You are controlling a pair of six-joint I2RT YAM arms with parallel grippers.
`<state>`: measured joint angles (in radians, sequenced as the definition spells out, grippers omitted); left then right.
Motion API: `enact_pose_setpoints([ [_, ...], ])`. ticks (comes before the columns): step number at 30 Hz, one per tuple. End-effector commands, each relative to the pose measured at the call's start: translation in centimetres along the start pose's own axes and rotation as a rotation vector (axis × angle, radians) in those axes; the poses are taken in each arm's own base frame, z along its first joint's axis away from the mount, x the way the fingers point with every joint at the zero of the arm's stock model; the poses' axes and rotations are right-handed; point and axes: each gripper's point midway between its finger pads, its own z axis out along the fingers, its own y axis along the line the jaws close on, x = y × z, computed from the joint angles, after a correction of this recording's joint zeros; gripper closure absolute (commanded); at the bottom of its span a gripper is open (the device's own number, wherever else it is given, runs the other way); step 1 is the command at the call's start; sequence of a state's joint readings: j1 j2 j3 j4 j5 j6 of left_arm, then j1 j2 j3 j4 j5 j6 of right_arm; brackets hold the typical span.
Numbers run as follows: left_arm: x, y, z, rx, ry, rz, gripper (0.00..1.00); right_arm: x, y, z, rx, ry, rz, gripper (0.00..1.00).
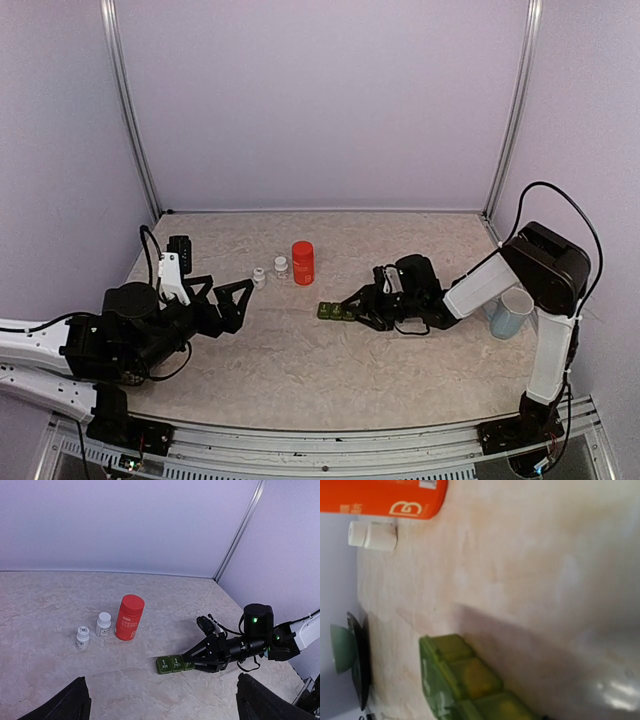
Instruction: Sort the pills into containers
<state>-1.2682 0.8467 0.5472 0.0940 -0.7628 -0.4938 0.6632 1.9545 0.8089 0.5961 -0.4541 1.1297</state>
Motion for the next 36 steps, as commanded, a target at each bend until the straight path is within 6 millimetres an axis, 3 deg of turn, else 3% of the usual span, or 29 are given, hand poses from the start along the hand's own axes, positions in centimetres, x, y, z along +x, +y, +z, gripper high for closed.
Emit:
enact_pose_setpoints([
  [1,-1.4,-0.3,-0.3,0.015,-0.025,-0.038,0.01,-0.3,-0.8,-0.2,0.091,0.001,-0.030,0.46],
  [8,-1.6,-0.4,-0.4,0.023,-0.026,-0.050,0.01,-1.7,-2.1,-1.9,0.219,-0.030,-0.103,0.32],
  [9,-1.6,-0.4,-0.3,0.022,-0.025,-0.048,0.01,-1.9,-2.2,-2.2,0.241,-0.036,-0.119,0.27],
  [10,-1.6,-0.4,-0.3,0.019,-0.024,-0.048,0.01,-2.0,-2.2,-2.5,0.256,-0.041,-0.133,0.06],
  [11,-1.6,-0.4,-0.3,0.015,-0.023,-0.048,0.01,-2.1,-2.3,-2.9,0.270,-0.049,-0.143,0.01],
  [15,-1.7,0.2,-0.2,-0.032,-0.007,-0.040,0.01,-3.2,-1.9,-5.3,0.354,-0.112,-0.247,0.00],
  [17,-1.9,1.3,0.0,-0.087,0.007,-0.040,0.01,-4.4,-1.5,-7.5,0.423,-0.176,-0.329,0.00],
  [21,-2.7,3.9,1.4,-0.131,0.071,-0.048,0.01,-6.6,2.4,-13.7,0.458,-0.367,-0.567,0.00],
  [22,-3.0,4.4,1.7,-0.128,0.083,-0.049,0.01,-6.7,2.9,-15.3,0.473,-0.408,-0.622,0.00],
  [24,-3.7,5.6,2.2,-0.132,0.088,-0.036,0.01,-7.4,5.6,-19.4,0.467,-0.529,-0.730,0.00],
  [27,-4.7,7.2,3.0,-0.158,0.097,-0.022,0.01,-7.6,7.3,-24.0,0.516,-0.623,-0.799,0.00],
  [31,-5.4,9.1,3.8,-0.196,0.106,0.000,0.01,-7.2,8.1,-29.6,0.590,-0.750,-0.844,0.00],
  [36,-6.5,10.0,4.0,-0.192,0.073,0.013,0.01,-6.6,9.1,-34.1,0.578,-0.900,-0.851,0.00],
])
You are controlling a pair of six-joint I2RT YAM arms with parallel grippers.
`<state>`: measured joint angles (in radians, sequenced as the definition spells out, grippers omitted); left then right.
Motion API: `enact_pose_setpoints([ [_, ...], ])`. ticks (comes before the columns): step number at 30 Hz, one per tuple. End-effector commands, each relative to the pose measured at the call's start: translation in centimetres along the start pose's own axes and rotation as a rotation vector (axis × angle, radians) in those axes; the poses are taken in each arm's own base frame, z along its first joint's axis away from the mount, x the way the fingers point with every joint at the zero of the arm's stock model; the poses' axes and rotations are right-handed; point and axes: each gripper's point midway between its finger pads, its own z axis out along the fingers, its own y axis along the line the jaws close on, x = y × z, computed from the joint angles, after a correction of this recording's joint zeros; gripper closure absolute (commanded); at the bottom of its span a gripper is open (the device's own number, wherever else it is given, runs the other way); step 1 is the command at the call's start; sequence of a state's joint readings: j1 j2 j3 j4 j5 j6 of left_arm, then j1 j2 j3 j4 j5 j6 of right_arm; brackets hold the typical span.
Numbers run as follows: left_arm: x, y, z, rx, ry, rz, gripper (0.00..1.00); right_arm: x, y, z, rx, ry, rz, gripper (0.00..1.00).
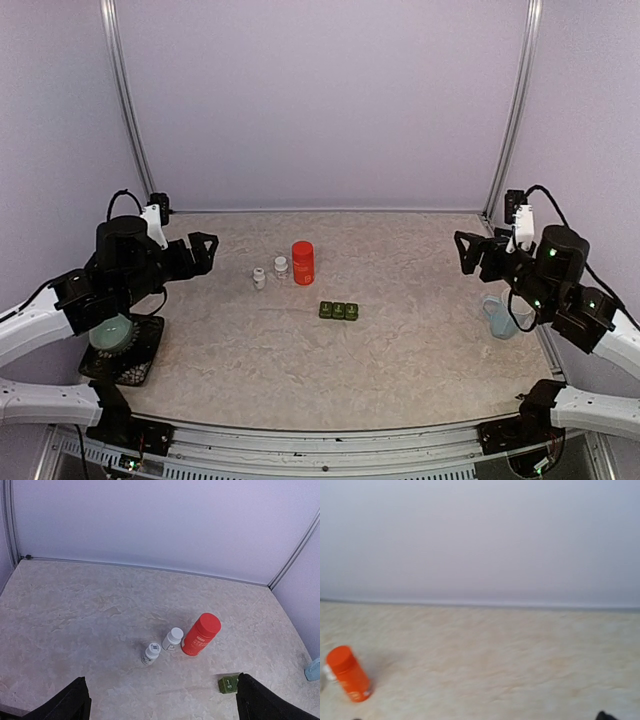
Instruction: Sort the pills into containers
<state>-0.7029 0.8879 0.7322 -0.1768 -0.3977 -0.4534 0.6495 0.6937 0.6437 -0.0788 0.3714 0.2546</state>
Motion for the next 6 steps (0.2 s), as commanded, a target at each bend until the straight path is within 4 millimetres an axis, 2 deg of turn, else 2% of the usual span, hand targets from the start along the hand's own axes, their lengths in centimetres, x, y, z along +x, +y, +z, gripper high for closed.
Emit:
enact_pose_setpoints([
  [1,-1.31,-0.28,0.00,0.051,-0.012,0.024,0.01,0.21,-3.19,-1.78,0.139,-0.017,-0.080,0.00],
  [3,-1.40,-0.01,0.13,0.052,-0.012,0.015,0.01,-0.22,-3.83,-2.12,0.175,-0.028,-0.073,0.00],
  [6,-1.58,-0.08,-0.03,0.061,-0.018,0.013,0.01,-0.60,-3.69,-2.23,0.166,-0.038,-0.076,0.00],
])
